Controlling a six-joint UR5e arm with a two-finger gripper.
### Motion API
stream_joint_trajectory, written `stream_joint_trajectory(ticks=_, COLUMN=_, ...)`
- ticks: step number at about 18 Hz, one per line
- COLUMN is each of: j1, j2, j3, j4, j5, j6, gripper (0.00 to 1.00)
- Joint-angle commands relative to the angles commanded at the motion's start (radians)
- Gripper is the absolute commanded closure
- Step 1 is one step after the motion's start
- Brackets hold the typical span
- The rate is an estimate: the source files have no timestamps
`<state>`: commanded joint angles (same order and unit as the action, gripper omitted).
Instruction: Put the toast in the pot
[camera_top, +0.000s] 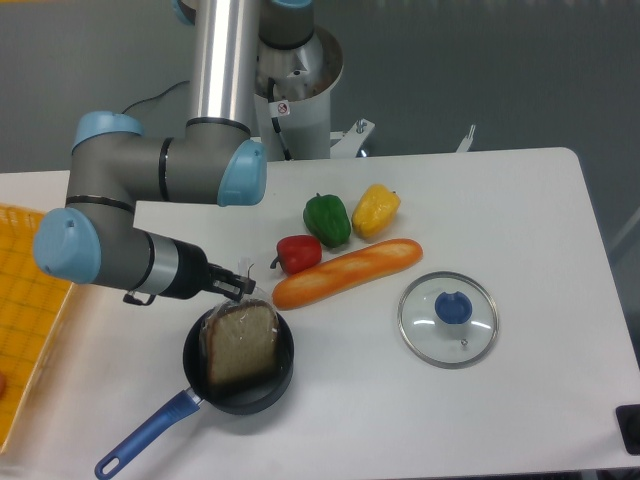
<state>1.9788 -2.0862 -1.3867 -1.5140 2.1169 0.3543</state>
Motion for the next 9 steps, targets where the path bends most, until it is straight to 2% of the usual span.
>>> stream_joint_trajectory(ticks=3, j1=0.0, j2=-0.002, j3=-0.002, j4=0.0, j5=0.002, j6=0.0, gripper=0.56)
stream_joint_trajectory(ticks=5, j1=-0.002, j2=-0.002, j3=-0.003, j4=0.0, j5=0.006, j6=0.002, gripper=0.4)
stream_joint_trajectory(ticks=8, j1=-0.02, j2=-0.003, j3=-0.014, j4=0.0, j5=0.052, j6=0.011, gripper=0.07)
stream_joint_trajectory(ticks=9, j1=-0.021, j2=-0.003, j3=-0.017, j4=-0.002, j5=0.06, j6=0.011, gripper=0.0)
